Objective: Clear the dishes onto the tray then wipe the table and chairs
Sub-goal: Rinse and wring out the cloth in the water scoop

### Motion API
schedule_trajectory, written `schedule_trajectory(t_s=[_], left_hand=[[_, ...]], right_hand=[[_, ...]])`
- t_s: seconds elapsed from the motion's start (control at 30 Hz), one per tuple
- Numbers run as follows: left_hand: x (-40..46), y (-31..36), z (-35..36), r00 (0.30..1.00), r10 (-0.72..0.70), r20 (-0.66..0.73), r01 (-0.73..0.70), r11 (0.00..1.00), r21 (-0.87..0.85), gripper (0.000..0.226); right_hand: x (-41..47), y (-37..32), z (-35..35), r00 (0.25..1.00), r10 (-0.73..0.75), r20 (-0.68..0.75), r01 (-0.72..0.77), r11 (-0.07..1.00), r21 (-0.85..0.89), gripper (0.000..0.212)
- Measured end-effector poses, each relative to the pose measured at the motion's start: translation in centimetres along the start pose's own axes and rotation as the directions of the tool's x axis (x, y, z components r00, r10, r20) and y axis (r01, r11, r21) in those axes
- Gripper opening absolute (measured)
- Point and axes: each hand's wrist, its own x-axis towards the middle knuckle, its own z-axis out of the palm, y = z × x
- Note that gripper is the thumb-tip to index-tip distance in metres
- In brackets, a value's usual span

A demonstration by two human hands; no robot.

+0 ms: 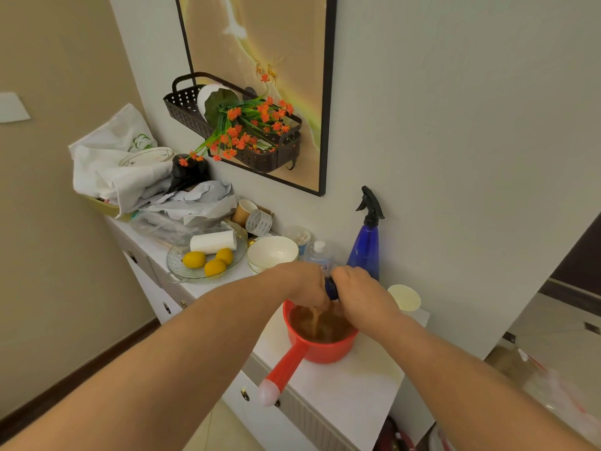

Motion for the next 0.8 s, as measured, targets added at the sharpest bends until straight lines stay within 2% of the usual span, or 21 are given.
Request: schedule_trajectory(t_s=[0.13, 0.33, 0.43, 0.5, 0.6, 0.7, 0.77, 0.8], left_hand=[[-0.3, 0.2, -0.6, 1.0, -0.025, 0.001, 0.025, 1.0, -0.014, 0.029], [-0.2, -0.3, -1.0, 0.998, -0.011, 0.063, 0.015, 0.997, -0.076, 0.014], [-0.5, -0.5, -1.3, 1.0, 0.002, 0.009, -0.001, 0.997, -0.079, 0.019], [-0.5, -0.5, -1.0, 0.997, -0.007, -0.075, 0.001, 0.998, -0.069, 0.021], [-0.4, -0.5, -0.7, 0.979, -0.047, -0.198, 0.031, 0.996, -0.081, 0.021], [-0.2, -0.6, -1.2, 0.97, -0.039, -0.241, 0.015, 0.995, -0.102, 0.018], [-0.2, -0.7, -1.5, 0.955, 0.008, -0.296, -0.045, 0.992, -0.119, 0.017], [-0.3, -0.8, -1.6, 0.936, 0.023, -0.352, -0.079, 0.986, -0.146, 0.019]], right_hand=[[0.2, 0.1, -0.1, 0.998, -0.05, -0.043, 0.048, 0.997, -0.062, 0.017], [0.5, -0.2, -0.3, 0.991, -0.1, -0.092, 0.094, 0.993, -0.071, 0.015], [0.6, -0.1, -0.5, 0.986, -0.106, -0.127, 0.099, 0.993, -0.065, 0.013], [0.7, 0.0, -0.5, 0.987, -0.076, -0.142, 0.072, 0.997, -0.032, 0.012], [0.9, 0.5, -0.3, 0.986, 0.045, -0.161, -0.026, 0.993, 0.119, 0.022], [1.0, 0.9, -0.1, 0.975, 0.138, -0.173, -0.083, 0.953, 0.291, 0.032], [1.0, 0.7, -0.6, 0.963, 0.232, -0.137, -0.14, 0.864, 0.484, 0.033], [1.1, 0.6, -0.8, 0.949, 0.299, -0.097, -0.183, 0.775, 0.605, 0.033]])
